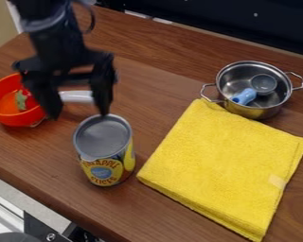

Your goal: The robot moved the can into a different direction

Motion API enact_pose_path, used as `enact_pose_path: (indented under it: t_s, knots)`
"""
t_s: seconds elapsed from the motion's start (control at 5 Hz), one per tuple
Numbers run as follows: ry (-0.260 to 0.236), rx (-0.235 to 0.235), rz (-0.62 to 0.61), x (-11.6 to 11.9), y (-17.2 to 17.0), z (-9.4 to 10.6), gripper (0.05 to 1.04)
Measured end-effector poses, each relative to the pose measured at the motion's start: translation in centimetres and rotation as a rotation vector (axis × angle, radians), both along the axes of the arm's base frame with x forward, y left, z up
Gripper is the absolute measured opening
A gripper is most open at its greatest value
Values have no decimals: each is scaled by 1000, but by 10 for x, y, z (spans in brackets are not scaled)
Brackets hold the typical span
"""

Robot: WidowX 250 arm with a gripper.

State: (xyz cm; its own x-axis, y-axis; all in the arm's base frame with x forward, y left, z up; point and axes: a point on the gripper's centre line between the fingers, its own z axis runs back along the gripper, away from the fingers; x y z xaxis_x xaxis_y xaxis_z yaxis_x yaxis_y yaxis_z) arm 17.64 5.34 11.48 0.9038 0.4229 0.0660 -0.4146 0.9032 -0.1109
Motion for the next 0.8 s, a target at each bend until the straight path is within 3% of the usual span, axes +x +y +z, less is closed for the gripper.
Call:
enact_pose_path:
  t_s: [0.2, 0.4, 0.8]
  knots:
    - [1, -9, -102, -26, -10, 0, 1000]
    - [33, -20, -163, -40, -16, -2, 1001]
    - [82, 23, -227, -44, -27, -27, 1000]
